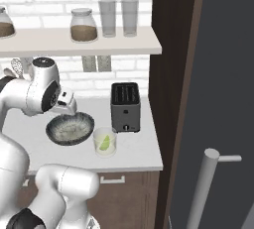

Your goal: Grab a lemon wedge from the fridge and one ice cube from the ice bowl, and put them in the glass of lemonade.

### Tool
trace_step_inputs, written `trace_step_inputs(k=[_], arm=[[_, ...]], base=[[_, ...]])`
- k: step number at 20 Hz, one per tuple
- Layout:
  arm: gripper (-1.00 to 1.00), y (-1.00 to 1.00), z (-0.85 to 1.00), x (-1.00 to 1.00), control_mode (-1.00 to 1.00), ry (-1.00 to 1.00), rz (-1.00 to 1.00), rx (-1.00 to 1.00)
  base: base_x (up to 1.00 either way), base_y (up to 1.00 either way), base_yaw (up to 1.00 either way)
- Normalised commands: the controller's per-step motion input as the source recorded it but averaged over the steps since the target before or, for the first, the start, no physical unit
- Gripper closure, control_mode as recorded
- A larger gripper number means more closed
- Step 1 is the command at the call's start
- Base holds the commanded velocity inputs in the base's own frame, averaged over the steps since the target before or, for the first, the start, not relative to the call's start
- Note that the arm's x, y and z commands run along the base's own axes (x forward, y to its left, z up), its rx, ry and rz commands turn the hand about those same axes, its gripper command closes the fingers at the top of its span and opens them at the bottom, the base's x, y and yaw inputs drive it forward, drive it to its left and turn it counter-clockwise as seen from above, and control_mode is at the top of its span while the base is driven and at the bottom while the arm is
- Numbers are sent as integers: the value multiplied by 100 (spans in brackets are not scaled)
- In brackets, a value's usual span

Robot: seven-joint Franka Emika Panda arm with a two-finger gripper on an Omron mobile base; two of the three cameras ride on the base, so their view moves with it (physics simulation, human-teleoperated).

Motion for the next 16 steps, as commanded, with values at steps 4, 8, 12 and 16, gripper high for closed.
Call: trace_step_inputs(k=[4,8,12,16], arm=[[-100,34,-43,60,-100,34,0,-16],[-100,7,-53,24,-100,14,0,-6],[-100,0,-34,2,-100,0,0,-4],[-100,0,-11,17,-100,0,0,-2]], base=[[0,0,0],[0,0,0],[0,0,0],[0,0,0]])
